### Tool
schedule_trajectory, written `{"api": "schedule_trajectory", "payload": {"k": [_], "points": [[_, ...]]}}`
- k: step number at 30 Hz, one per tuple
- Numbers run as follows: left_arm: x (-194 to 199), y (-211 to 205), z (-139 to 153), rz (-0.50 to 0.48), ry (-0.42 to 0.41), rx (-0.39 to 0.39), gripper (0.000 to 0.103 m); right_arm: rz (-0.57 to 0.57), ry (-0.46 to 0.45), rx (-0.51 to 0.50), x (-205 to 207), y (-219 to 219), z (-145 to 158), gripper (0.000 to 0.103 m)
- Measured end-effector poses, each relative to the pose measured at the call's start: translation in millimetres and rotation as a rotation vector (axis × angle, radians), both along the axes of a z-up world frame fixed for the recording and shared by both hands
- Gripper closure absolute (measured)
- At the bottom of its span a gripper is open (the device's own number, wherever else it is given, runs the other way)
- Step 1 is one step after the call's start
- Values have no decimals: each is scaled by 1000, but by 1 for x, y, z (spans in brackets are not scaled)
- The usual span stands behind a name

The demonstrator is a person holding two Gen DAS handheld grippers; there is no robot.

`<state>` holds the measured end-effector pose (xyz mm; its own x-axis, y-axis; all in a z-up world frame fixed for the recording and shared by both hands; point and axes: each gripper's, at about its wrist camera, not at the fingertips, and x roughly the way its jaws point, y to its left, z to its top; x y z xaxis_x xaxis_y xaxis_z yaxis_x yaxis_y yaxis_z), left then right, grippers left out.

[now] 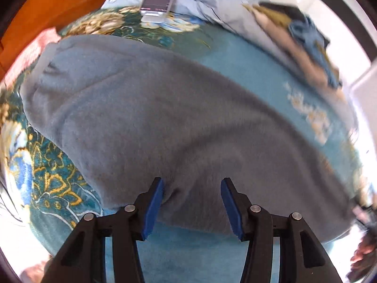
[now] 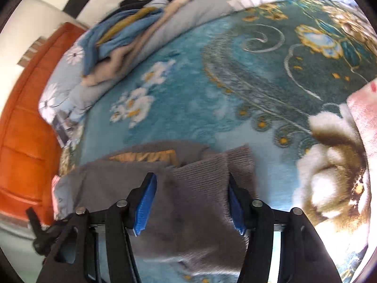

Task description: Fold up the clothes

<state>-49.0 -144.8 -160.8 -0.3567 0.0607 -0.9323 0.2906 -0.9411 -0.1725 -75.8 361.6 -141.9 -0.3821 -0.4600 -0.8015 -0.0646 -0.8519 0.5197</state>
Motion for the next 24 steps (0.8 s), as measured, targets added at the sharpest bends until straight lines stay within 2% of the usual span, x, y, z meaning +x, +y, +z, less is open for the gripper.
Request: {"api": "schedule_trajectory", "payload": {"k": [1, 3, 5, 8, 14, 16, 19, 21, 24], "points": [[4, 0, -6, 4, -14, 1, 49, 6, 1, -4, 0, -1, 2, 58], [12, -1, -14, 13, -22, 6, 48, 4, -16, -15, -1, 0, 1, 83], [21, -4, -16, 19, -7, 14, 48, -1, -43, -12, -3, 1, -2, 94], [21, -11, -13, 35, -3, 44, 47, 2, -54, 14, -6, 2, 0, 95], [23, -13, -4, 29, 15, 34, 46, -92, 65, -17, -4, 24, 34, 97], [21, -16, -5, 33, 4, 38, 46, -88, 40, 20, -9, 23, 26, 97], [21, -21, -3, 42, 3, 43, 46, -101, -45, 66, -12, 24, -3, 97], [22, -25, 0, 52, 8, 44, 46, -132, -82, 58, -12, 28, -17, 97], [22, -33, 5, 74, 15, 61, 46, -143, -94, 58, -13, 28, -21, 97]]}}
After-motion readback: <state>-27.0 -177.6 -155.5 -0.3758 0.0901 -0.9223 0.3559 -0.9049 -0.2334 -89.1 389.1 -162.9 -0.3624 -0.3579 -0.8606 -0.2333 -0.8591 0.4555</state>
